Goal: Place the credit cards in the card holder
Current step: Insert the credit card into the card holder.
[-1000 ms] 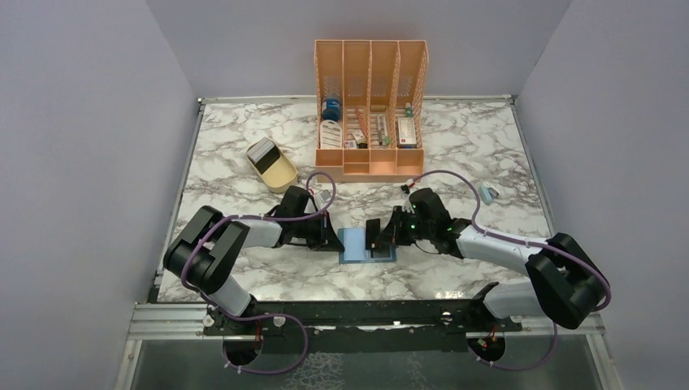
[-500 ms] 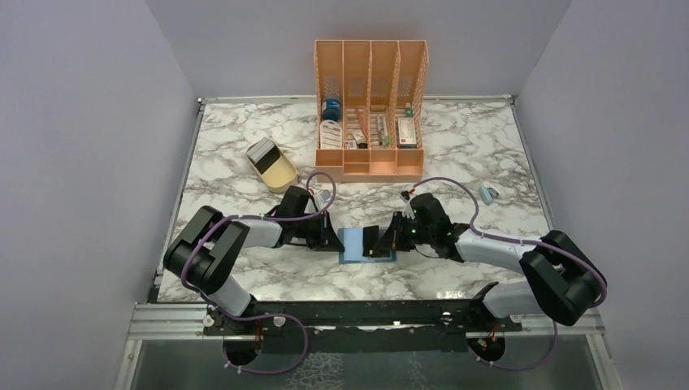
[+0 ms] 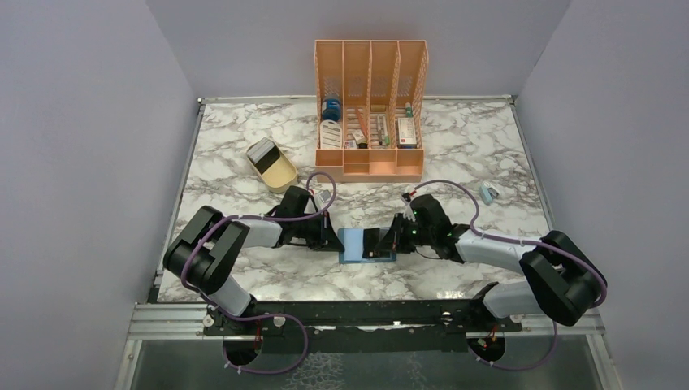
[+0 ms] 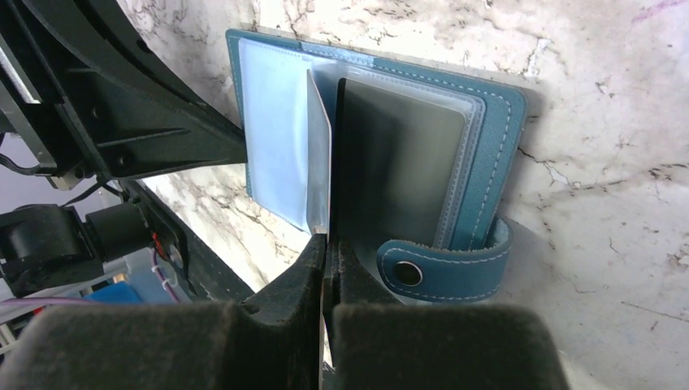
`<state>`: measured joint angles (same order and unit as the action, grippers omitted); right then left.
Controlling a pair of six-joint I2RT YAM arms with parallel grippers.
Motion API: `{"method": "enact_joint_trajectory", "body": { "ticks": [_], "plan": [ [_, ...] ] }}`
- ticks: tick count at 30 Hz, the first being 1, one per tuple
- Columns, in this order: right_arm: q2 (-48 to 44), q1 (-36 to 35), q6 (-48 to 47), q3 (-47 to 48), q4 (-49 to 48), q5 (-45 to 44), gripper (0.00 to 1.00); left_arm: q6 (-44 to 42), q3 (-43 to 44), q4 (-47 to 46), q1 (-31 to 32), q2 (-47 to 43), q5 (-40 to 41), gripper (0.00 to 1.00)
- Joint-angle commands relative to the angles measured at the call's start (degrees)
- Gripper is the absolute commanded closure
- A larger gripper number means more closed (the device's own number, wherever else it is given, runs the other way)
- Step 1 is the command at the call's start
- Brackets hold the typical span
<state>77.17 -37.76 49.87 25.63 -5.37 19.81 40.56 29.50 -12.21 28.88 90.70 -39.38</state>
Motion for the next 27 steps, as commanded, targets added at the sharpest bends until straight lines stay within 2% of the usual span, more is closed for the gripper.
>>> {"method": "enact_joint_trajectory", "body": {
  "ticks": [1, 18, 27],
  "plan": [
    [-0.8, 0.3, -0.3, -1.1, 3.3, -1.1, 0.99, -1.8, 0.0, 2.7, 0.3, 0.2, 3.1, 0.99],
    [-0.7, 0.3, 1.5, -1.3, 5.3, -3.1, 0.99, -2.9, 1.2, 5.0, 0.3, 0.6, 4.0, 0.99],
    [2.4, 0.3, 2.1, -1.7, 3.0, -0.6, 0.99, -3.0, 0.8, 5.2, 0.5, 0.3, 4.3, 0.99]
  ]
}}
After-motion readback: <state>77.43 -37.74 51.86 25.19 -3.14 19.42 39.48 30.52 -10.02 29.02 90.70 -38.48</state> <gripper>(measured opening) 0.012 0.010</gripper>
